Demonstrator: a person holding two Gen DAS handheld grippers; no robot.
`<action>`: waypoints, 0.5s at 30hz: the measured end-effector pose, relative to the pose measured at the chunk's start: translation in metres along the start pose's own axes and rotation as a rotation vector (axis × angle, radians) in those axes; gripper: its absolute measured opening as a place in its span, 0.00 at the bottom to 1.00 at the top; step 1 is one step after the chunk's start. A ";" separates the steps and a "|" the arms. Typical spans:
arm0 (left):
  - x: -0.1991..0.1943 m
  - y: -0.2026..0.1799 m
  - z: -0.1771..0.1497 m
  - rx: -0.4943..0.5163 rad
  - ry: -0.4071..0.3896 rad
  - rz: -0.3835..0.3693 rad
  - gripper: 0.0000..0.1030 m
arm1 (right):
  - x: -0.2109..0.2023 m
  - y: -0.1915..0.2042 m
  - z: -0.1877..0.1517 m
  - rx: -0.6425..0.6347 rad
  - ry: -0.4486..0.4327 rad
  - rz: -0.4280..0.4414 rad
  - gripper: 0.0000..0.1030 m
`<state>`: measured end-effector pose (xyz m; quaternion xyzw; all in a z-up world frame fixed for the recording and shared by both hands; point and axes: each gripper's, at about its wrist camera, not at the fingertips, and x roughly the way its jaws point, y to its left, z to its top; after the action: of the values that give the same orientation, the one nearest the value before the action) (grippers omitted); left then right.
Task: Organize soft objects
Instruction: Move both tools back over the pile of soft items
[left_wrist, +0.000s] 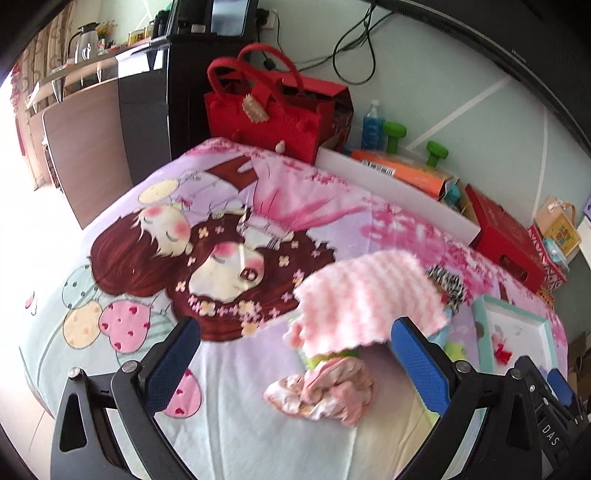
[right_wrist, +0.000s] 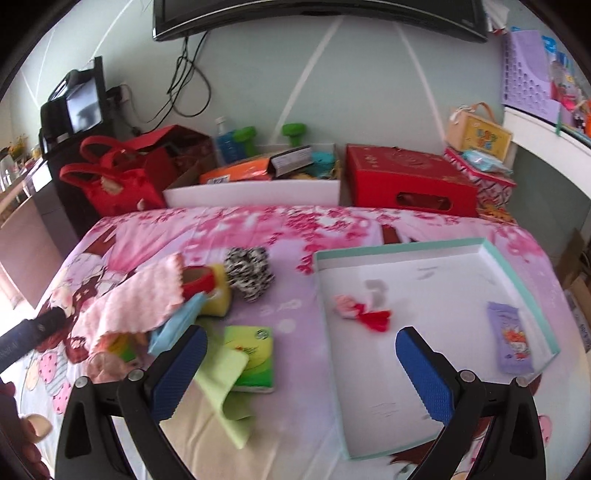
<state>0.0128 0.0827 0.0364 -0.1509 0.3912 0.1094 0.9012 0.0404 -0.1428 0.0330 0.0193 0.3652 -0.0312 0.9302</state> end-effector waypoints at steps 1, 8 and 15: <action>0.002 0.001 -0.002 0.003 0.012 0.003 1.00 | 0.002 0.003 -0.001 -0.008 0.010 -0.006 1.00; 0.024 0.004 -0.019 0.016 0.146 0.000 1.00 | 0.014 0.029 -0.019 -0.053 0.079 0.077 1.00; 0.046 0.000 -0.032 0.019 0.249 -0.018 0.99 | 0.036 0.033 -0.031 -0.048 0.172 0.086 0.95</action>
<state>0.0219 0.0749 -0.0187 -0.1583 0.4998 0.0779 0.8480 0.0486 -0.1096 -0.0137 0.0152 0.4432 0.0195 0.8961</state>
